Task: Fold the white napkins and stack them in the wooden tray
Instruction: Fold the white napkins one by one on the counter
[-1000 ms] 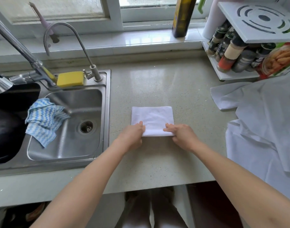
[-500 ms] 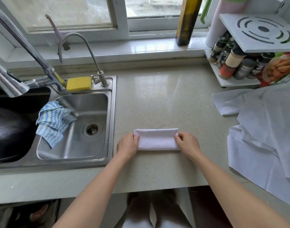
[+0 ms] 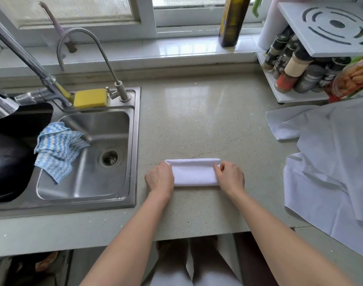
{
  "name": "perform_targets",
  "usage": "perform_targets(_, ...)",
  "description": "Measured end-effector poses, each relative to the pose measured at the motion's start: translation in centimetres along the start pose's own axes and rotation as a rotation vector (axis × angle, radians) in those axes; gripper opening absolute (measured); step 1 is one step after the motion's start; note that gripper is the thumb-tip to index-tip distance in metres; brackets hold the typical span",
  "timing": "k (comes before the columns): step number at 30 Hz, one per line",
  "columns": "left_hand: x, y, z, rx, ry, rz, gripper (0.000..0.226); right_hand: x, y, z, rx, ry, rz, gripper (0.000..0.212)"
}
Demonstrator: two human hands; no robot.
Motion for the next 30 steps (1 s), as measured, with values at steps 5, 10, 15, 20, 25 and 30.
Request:
perform_targets(5, -0.2, -0.5, 0.2, -0.018, -0.068, 0.026, 0.028, -0.4, -0.1, -0.2, -0.014, 0.065, 0.031, 0.028)
perform_targets(10, -0.5, -0.8, 0.2, 0.005, -0.066, 0.034, 0.03, -0.8, -0.3, -0.4, -0.026, 0.081, 0.041, 0.031)
perform_targets(15, -0.4, -1.1, 0.3, 0.006, -0.049, 0.027, 0.031, -1.0, 0.6, -0.7, -0.043, -0.069, 0.154, 0.017)
perform_targets(20, -0.3, -1.1, 0.4, 0.004, -0.042, 0.017, 0.031, -2.3, 3.5, -1.8, 0.334, 0.073, 0.468, 0.045)
perform_targets(25, -0.1, -1.0, 0.4, -0.015, -0.033, 0.007, 0.031, -4.8, 2.5, -3.1, 0.507, 0.301, 0.123, 0.058)
perform_targets(30, 0.7, -0.6, -0.6, -0.106, 0.09, 0.114, 0.028, -5.7, 2.0, -2.7, 0.476, 0.377, 0.067, 0.058)
Point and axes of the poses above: each hand's wrist, its own y-axis away from the middle knuckle, its own x-axis out of the back of the hand, z = x × y, the point moved 1 cm from there along -y, towards the middle knuckle, and after that the axes turned 13 degrees about y, right-handed, at the moved point
